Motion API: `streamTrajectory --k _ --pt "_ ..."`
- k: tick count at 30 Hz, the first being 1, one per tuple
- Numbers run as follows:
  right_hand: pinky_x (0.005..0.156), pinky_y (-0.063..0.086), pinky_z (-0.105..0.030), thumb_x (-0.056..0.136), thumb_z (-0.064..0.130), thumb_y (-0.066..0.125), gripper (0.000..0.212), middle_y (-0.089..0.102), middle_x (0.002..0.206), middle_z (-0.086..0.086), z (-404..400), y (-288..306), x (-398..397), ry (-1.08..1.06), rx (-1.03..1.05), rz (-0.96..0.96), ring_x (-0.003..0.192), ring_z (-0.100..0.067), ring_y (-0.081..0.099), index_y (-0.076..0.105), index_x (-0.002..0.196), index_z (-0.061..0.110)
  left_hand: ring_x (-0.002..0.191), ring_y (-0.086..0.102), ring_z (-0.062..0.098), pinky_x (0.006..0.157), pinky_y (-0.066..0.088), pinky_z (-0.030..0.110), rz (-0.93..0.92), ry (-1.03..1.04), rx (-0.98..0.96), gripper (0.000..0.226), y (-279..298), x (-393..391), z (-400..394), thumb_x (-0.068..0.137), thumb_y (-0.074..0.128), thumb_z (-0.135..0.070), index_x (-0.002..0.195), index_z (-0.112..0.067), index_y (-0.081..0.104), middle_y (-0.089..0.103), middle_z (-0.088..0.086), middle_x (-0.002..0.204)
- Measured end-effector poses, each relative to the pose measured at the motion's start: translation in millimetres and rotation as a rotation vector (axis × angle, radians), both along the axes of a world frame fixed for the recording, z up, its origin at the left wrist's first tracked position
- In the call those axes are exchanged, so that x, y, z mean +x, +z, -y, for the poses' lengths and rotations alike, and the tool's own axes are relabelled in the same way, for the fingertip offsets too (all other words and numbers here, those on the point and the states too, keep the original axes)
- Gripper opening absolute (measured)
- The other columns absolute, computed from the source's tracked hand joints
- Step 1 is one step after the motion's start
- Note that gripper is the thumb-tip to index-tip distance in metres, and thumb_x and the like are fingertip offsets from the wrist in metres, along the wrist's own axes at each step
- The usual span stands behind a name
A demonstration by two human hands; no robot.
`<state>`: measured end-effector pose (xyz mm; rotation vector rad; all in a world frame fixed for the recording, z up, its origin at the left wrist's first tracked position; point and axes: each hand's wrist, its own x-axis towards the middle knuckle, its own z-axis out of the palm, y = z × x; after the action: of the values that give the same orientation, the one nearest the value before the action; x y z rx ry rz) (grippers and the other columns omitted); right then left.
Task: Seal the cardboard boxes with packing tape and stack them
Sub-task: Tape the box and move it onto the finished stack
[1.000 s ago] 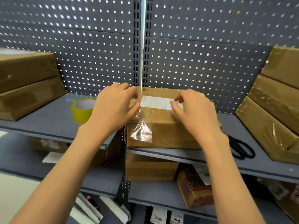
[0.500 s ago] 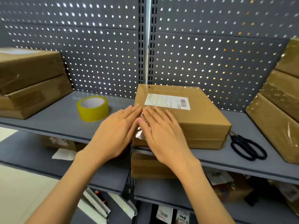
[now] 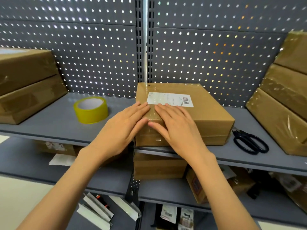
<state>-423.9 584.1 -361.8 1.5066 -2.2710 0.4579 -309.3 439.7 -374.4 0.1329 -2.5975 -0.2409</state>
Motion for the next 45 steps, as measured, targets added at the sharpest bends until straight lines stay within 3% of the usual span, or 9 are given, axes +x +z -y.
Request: streamTrajectory --k 6,13,16,18,21,25,32,38,45 --pt "0.102 0.032 -0.033 0.089 0.054 0.040 0.063 0.060 0.131 -0.006 -3 -14 -9 0.012 -0.033 -0.129 0.122 -0.021 0.056 0.060 0.127 0.008 0.140 0.031 0.020 0.112 0.028 0.037 -0.005 -0.029 -0.134 0.061 -11 -5 14 0.098 0.024 -0.055 0.137 -0.013 0.043 0.040 0.004 0.149" --pt "0.111 0.015 -0.032 0.077 0.064 0.056 0.083 0.046 0.146 -0.004 -7 -16 -13 0.074 0.014 -0.097 0.138 -0.023 0.038 0.045 0.141 0.012 0.147 0.014 0.019 0.116 0.021 0.044 -0.040 -0.067 -0.080 0.069 -25 0 13 0.092 0.039 -0.058 0.147 -0.024 0.016 0.018 0.002 0.158" --pt "0.117 0.003 -0.026 0.083 0.067 0.045 0.079 0.032 0.153 0.005 -16 -6 -14 0.079 -0.175 0.083 0.144 -0.010 0.018 0.035 0.147 0.020 0.146 0.009 0.005 0.118 0.013 0.024 -0.102 -0.047 0.207 0.067 -15 1 0 0.090 0.038 -0.061 0.147 -0.031 0.019 0.017 -0.007 0.157" --pt "0.116 0.002 -0.027 0.089 0.059 0.048 0.066 0.032 0.150 0.011 -26 0 -20 -0.008 -0.358 0.190 0.141 -0.002 0.015 0.039 0.144 0.024 0.141 0.020 -0.003 0.110 0.017 0.009 -0.234 0.008 0.472 0.056 -5 -3 -11 0.094 0.038 -0.058 0.142 -0.031 0.029 0.028 -0.016 0.150" --pt "0.116 0.013 -0.032 0.096 0.042 0.050 0.046 0.041 0.147 0.005 -43 4 -40 -0.253 -0.636 0.303 0.141 -0.011 0.025 0.049 0.137 0.021 0.128 0.041 0.002 0.106 0.032 0.021 -0.428 0.151 0.856 0.058 3 -23 -27 0.089 0.045 -0.059 0.135 -0.025 0.043 0.047 -0.013 0.137" --pt "0.105 0.024 -0.026 0.095 0.036 0.053 0.051 0.039 0.147 0.001 -59 2 -62 -0.407 -0.689 0.612 0.136 -0.015 0.032 0.039 0.142 0.020 0.121 0.048 0.007 0.098 0.037 0.024 -0.576 0.295 1.104 0.040 -2 -48 -46 0.089 0.059 -0.046 0.123 -0.028 0.048 0.053 -0.012 0.123" --pt "0.106 0.037 -0.039 0.086 0.044 0.065 0.074 0.040 0.142 0.002 -67 -9 -75 -0.429 -0.795 1.093 0.129 -0.019 0.040 0.030 0.148 0.024 0.114 0.052 0.014 0.100 0.042 0.039 -0.640 0.556 1.079 0.049 -10 -56 -52 0.085 0.066 -0.037 0.131 -0.026 0.054 0.054 -0.015 0.112" --pt "0.066 0.044 -0.018 0.085 0.035 0.068 0.032 0.063 0.100 0.013 -69 -13 -74 -0.296 -0.926 1.301 0.088 -0.001 0.058 0.061 0.114 0.022 0.106 0.056 0.017 0.093 0.042 0.036 -0.720 0.632 1.026 0.039 -8 -59 -57 0.089 0.062 -0.030 0.126 -0.018 0.062 0.065 -0.004 0.114" --pt "0.090 0.050 -0.032 0.082 0.036 0.071 0.051 0.061 0.119 0.006 -73 -18 -59 -0.303 -1.068 1.238 0.105 -0.011 0.059 0.057 0.129 0.023 0.098 0.061 0.012 0.086 0.047 0.030 -0.889 0.628 1.060 0.029 -7 -60 -62 0.085 0.066 -0.021 0.114 -0.018 0.070 0.070 -0.001 0.108"
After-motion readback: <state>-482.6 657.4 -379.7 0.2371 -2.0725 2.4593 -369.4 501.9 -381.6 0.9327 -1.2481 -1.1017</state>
